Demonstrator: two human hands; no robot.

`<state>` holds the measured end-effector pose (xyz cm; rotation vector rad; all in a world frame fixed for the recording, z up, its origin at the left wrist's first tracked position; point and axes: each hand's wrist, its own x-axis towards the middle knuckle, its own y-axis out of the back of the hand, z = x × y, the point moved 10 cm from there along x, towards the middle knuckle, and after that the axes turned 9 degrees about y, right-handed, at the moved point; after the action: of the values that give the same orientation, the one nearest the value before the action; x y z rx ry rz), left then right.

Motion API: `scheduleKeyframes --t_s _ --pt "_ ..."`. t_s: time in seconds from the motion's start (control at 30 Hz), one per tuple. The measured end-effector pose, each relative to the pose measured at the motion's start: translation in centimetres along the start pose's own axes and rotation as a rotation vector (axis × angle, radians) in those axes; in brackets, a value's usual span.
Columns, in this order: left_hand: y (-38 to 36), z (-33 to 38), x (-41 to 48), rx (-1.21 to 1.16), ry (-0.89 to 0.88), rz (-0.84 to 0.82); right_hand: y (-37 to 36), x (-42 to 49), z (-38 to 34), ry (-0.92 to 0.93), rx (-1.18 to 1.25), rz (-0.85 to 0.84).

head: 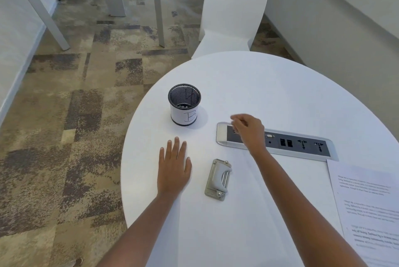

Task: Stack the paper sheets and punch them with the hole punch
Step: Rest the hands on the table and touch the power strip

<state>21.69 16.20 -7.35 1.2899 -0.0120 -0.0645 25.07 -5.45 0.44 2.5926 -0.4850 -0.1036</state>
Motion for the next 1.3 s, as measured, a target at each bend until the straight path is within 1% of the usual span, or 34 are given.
scheduleKeyframes --t_s 0.23,0.37,0.43,0.6,0.7,0.8,0.93,1.13,1.3 --pt "0.1 0.1 0.0 -0.009 -0.001 -0.004 6.7 -6.4 9.0 -0.113 -0.205 0.015" --pt "0.0 0.2 -0.2 -0.028 -0.003 -0.018 7.9 -9.2 11.6 -0.122 -0.292 -0.030" --pt "0.0 0.4 -0.4 -0.035 -0.004 -0.025 7.9 -9.9 11.8 -0.086 -0.337 -0.054" --pt "-0.4 1.0 -1.8 -0.031 -0.011 -0.052 6.0 -10.7 10.2 0.130 -0.541 -0.218" --pt "-0.6 1.4 -2.7 -0.035 -0.007 -0.061 5.3 -11.2 10.0 0.200 -0.662 -0.291" --pt "-0.7 1.5 -3.2 -0.040 -0.001 -0.072 5.1 -11.9 10.0 0.256 -0.750 -0.324" --pt "-0.7 1.6 -3.6 -0.039 0.002 -0.073 6.1 -13.3 10.5 0.249 -0.747 -0.278" --pt "-0.4 1.8 -3.8 -0.051 0.004 -0.073 7.5 -16.2 11.0 0.174 -0.592 -0.102" --pt "-0.3 1.9 -3.8 -0.051 0.001 -0.066 7.9 -16.8 11.7 0.047 -0.460 0.015"
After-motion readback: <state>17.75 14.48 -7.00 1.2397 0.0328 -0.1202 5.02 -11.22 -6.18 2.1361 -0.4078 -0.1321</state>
